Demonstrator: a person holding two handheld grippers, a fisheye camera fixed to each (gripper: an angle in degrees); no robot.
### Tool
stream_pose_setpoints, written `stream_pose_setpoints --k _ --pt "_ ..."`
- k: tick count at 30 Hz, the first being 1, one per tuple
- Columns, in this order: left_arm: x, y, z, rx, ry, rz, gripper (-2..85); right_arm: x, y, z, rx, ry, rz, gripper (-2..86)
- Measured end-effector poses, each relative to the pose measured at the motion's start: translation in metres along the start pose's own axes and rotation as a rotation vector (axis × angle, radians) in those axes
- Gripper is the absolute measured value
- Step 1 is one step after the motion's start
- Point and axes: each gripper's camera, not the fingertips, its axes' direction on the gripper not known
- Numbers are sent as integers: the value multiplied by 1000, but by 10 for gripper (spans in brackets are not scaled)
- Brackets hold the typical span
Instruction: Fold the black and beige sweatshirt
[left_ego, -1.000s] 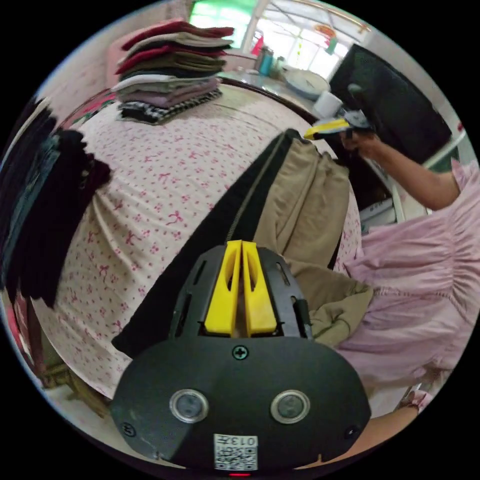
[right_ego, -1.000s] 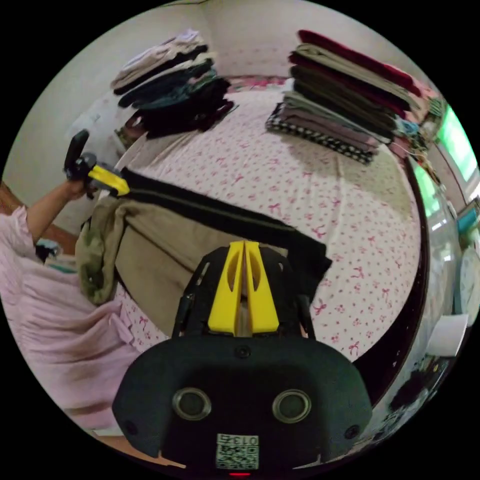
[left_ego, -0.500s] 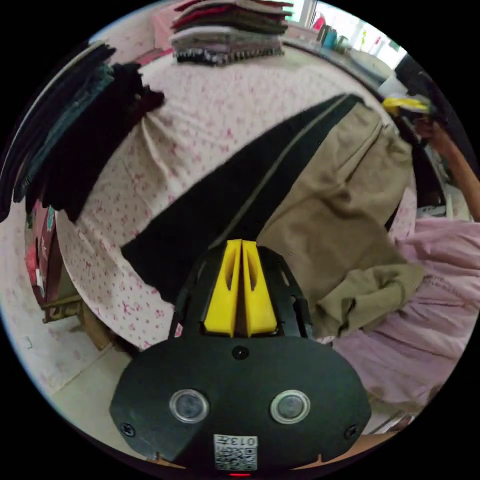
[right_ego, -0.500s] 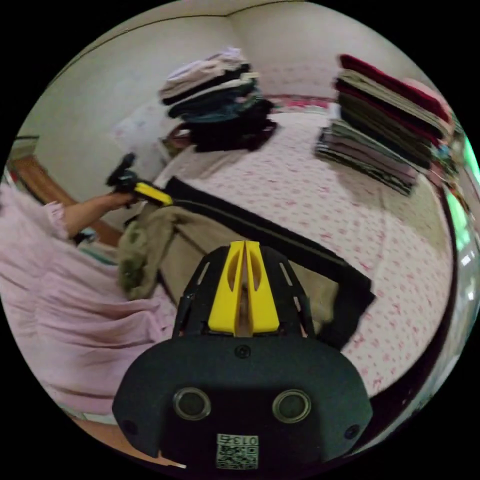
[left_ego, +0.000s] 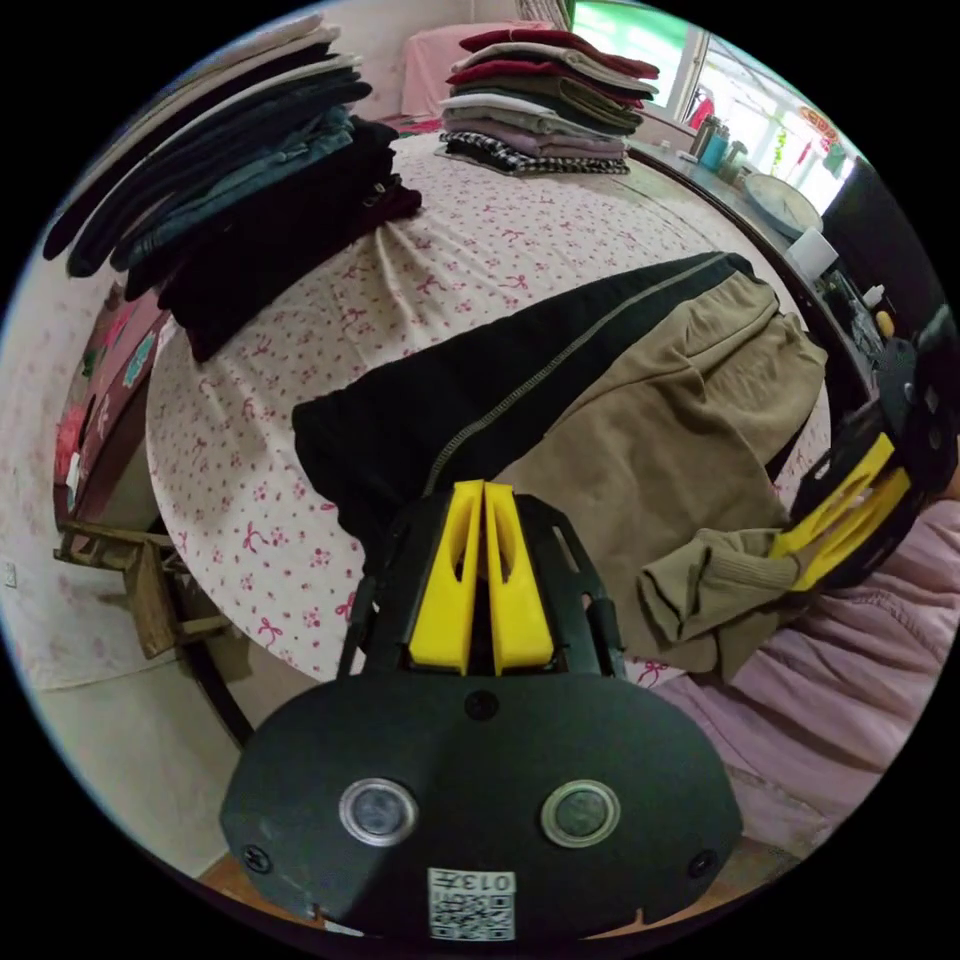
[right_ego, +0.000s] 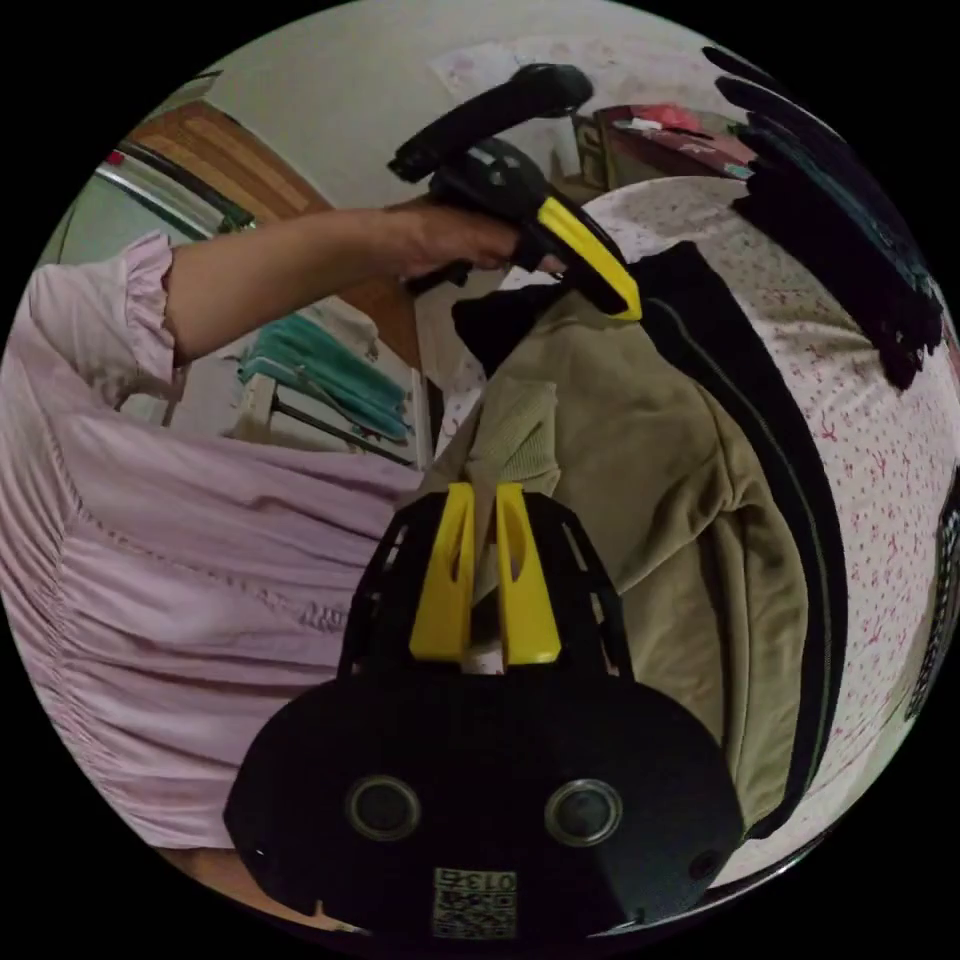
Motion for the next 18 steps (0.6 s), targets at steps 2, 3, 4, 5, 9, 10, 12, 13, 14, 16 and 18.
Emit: stream_pose_setpoints --k 2,3,4,5,9,10,12,13,14,16,18 --pt "-9 -2 7 -30 39 2 -4 -9 5 -13 15 8 -55 36" --pt "-11 -2 7 -28 49 4 -4 -15 12 -33 75 -1 -107 35" --pt "-16 -2 6 -24 71 8 -4 -18 17 -46 112 -14 -132 34" --pt "-22 -2 4 -26 98 8 -4 -21 30 -76 207 -38 -167 35" --pt "-35 -2 -2 -34 165 -10 -4 0 122 -192 709 -31 -83 35" --pt "-38 -3 -6 -36 175 -14 -4 7 142 -205 790 -21 -42 35" --pt "-39 -3 -11 -31 170 -12 -4 35 227 -237 1097 37 180 33" --pt "-40 -4 -16 -21 177 -13 -4 49 271 -240 1203 115 352 33" --pt "-43 -4 -21 12 199 -35 -3 56 291 -239 1225 158 446 32" --pt "-51 -5 -29 52 222 -86 -3 91 352 -213 1157 277 853 32" --pt "-59 -6 -33 72 222 -158 -3 121 385 -180 1052 253 1054 33"
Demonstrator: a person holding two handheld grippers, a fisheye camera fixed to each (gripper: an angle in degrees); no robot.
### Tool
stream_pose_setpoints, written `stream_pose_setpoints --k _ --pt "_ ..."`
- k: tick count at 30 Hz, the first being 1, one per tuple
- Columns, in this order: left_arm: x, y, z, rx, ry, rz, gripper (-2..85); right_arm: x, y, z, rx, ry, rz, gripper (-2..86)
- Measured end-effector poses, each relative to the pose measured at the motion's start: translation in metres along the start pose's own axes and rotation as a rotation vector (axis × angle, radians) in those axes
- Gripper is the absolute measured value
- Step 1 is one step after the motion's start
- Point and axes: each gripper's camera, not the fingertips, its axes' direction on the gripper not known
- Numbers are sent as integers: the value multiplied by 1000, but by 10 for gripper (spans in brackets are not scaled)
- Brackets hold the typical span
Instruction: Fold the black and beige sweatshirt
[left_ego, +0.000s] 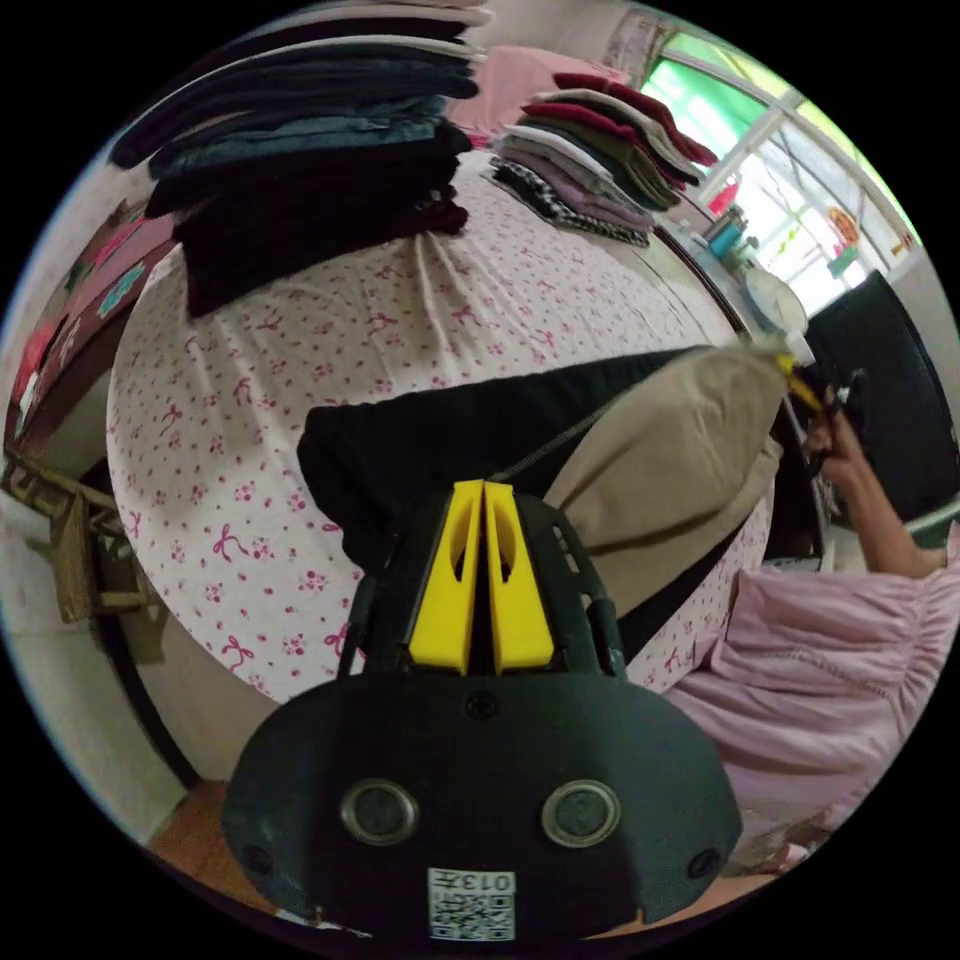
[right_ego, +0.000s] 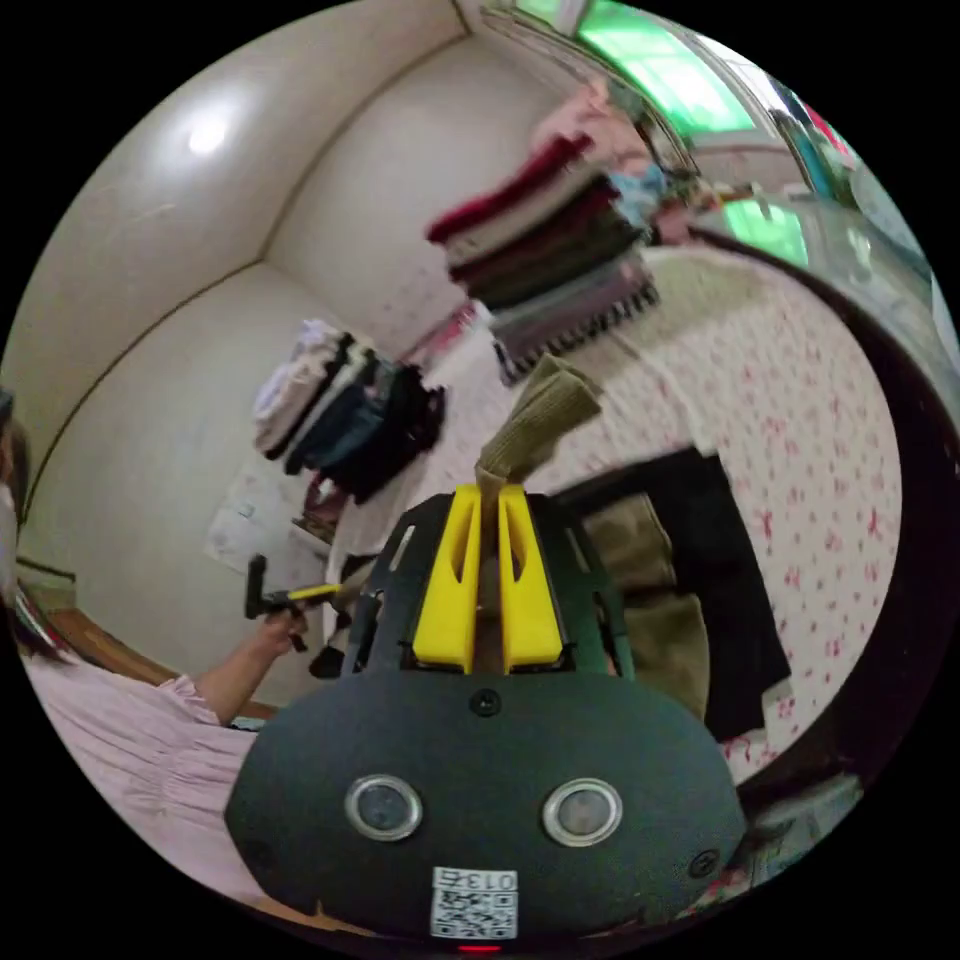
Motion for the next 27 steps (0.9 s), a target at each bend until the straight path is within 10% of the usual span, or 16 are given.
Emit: stream_pose_setpoints --k 10,27 --pt "63 15 -58 142 -155 11 -3 81 15 15 -267 103 35 76" --pt "177 -21 5 -96 -287 210 -3 60 13 -2 -158 234 -4 26"
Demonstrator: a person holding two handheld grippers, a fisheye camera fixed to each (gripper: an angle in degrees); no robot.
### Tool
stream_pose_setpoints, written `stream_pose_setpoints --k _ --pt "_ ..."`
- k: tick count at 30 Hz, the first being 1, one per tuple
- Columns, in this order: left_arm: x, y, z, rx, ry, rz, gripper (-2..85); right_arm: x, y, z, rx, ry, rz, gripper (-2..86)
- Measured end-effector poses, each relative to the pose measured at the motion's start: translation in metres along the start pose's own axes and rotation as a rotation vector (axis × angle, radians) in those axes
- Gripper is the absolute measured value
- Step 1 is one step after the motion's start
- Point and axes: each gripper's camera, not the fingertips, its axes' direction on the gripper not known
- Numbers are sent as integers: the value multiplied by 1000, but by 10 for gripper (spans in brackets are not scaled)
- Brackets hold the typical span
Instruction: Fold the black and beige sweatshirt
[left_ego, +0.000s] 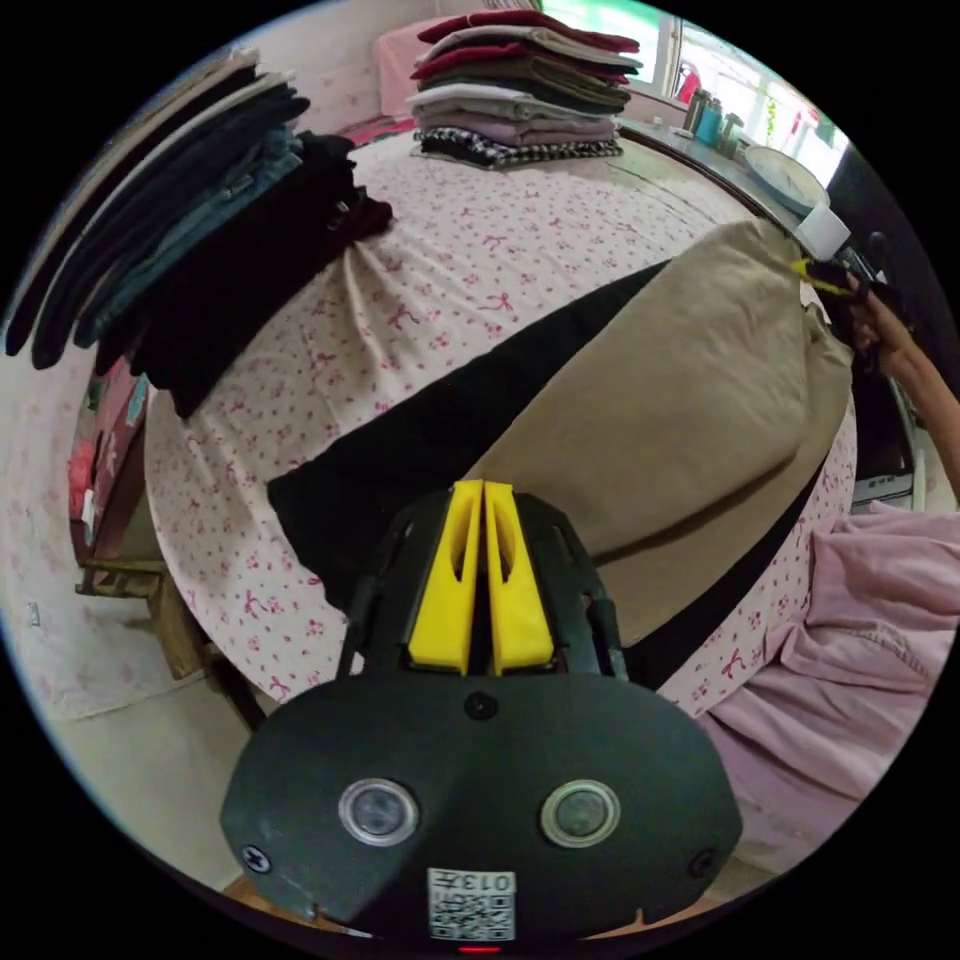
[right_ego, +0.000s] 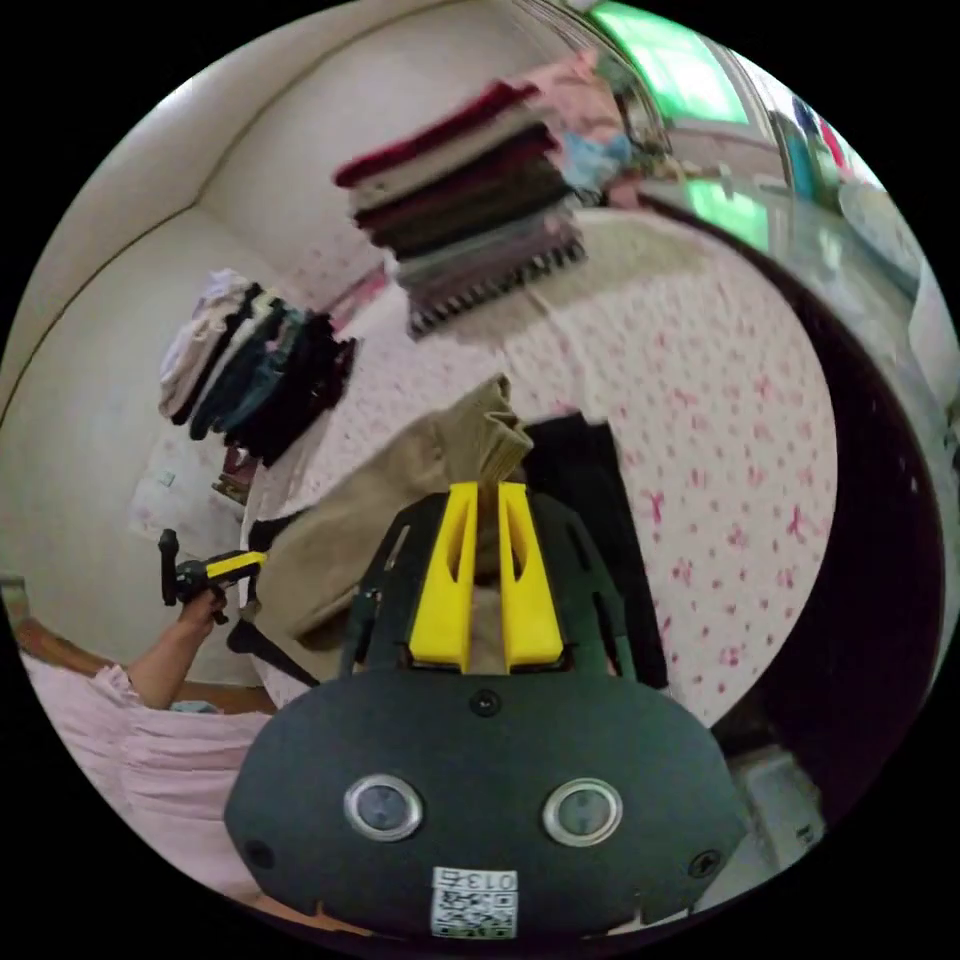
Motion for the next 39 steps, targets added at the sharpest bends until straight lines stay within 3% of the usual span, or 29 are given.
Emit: stream_pose_setpoints --k 2,4,7,11,16,19,21,24,26,30,32,34,39 --pt "0 -2 0 0 47 -14 -3 17 12 23 -135 -18 100 25" --pt "0 0 -15 7 36 -49 -3 16 25 11 -50 -116 180 20" --pt "11 21 -48 82 -46 -84 -3 -12 35 -7 42 -74 134 15" --pt "54 31 -71 143 -80 -23 -3 -105 51 -3 42 -71 -98 7" --pt "88 13 -31 -10 -168 37 -3 -271 90 79 -160 -107 -512 4" --pt "77 20 -38 60 -104 27 -3 -337 119 119 -249 -12 -710 3" --pt "67 24 -46 36 -104 -17 -4 -373 138 154 -365 98 -730 2" --pt "51 47 -77 86 -112 -126 -4 -413 153 149 -322 -3 -771 2" --pt "53 71 -100 152 -96 -160 -4 -442 166 147 -266 36 -850 3" --pt "82 95 -104 125 -64 -59 -4 -506 194 169 -209 61 -975 3" --pt "99 104 -81 -1 -112 15 -4 -526 202 193 -256 72 -991 3" --pt "106 117 -82 41 -145 73 -4 -546 212 234 -362 124 -1004 3" --pt "95 144 -99 29 -98 118 -4 -594 211 241 -381 102 -1033 3"
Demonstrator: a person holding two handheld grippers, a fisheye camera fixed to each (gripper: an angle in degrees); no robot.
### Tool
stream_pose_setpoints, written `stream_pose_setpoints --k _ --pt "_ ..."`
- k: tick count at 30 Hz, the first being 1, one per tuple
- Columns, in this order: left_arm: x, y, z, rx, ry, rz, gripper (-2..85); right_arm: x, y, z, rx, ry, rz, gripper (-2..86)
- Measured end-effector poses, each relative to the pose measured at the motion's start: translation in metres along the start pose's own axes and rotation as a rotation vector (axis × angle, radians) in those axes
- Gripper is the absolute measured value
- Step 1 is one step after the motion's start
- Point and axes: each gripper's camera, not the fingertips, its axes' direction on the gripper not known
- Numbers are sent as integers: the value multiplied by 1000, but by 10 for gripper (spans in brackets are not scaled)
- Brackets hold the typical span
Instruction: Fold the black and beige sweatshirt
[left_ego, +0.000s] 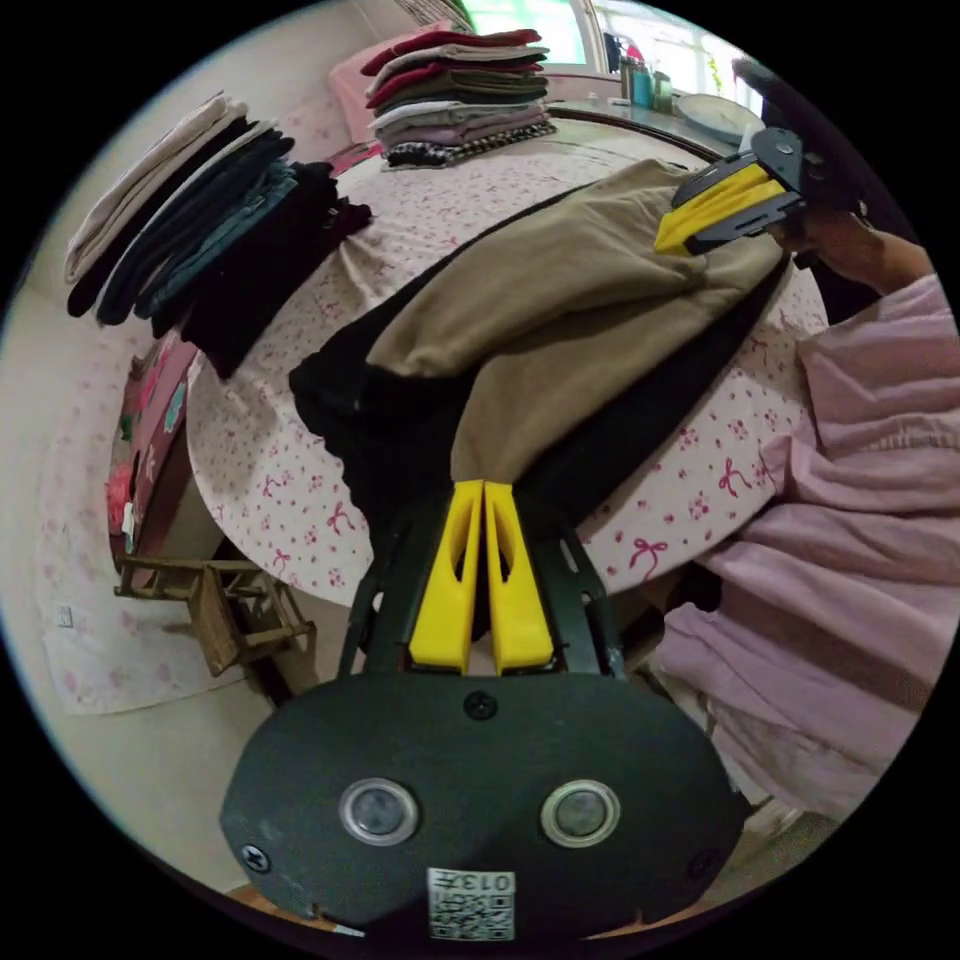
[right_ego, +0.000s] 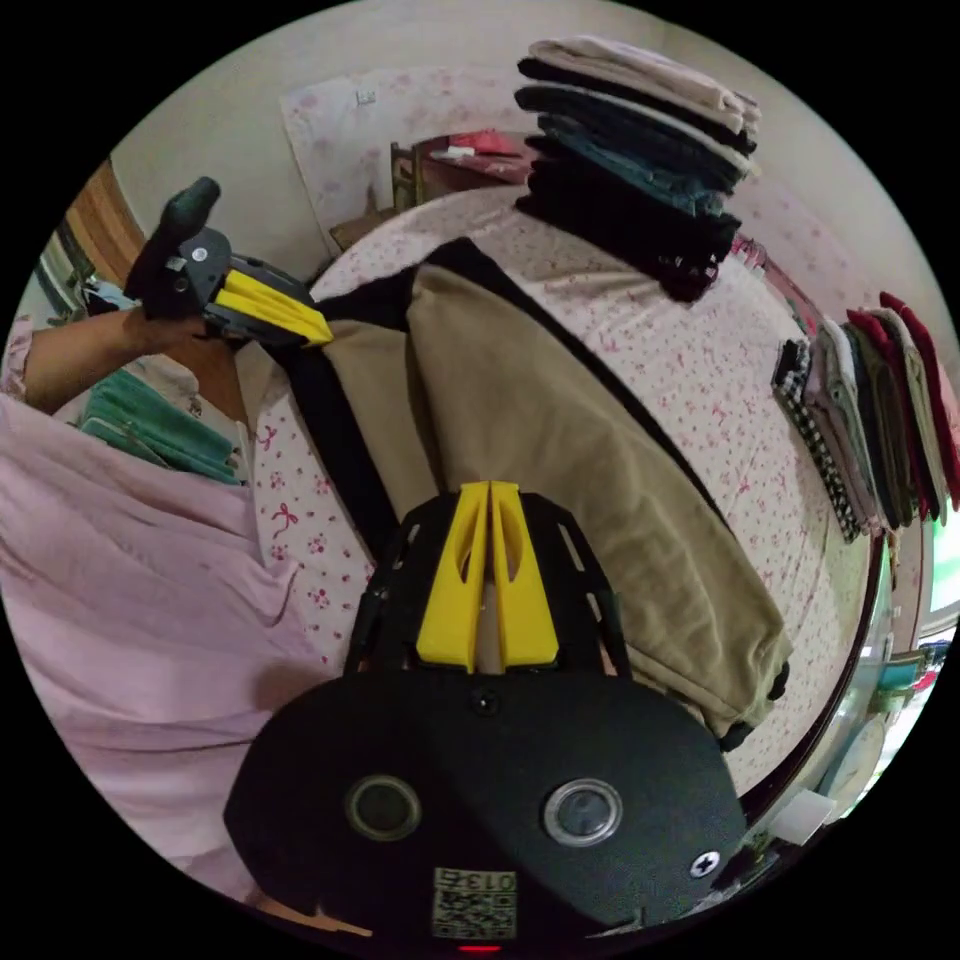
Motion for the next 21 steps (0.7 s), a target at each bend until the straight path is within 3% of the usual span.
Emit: stream_pose_setpoints --k 5,8,10,14,17,18,21 --pt "-6 -4 -31 134 -49 -51 -3 -50 -47 -3 120 2 -122 3" --pt "-4 -9 -3 12 -72 -19 -3 -83 -79 31 58 51 -204 2" --pt "-8 9 0 79 -85 -36 -2 -95 -91 58 -28 42 -236 2" --pt "-50 35 -2 106 61 -148 -2 -96 -98 76 54 18 -226 2" --pt "-84 50 -6 94 173 -236 1 -89 -120 84 -19 -37 -232 1" --pt "-90 55 -9 100 190 -252 2 -87 -132 85 -58 -58 -241 2" --pt "-126 96 -30 176 151 -411 17 -71 -156 66 80 -173 -223 8"
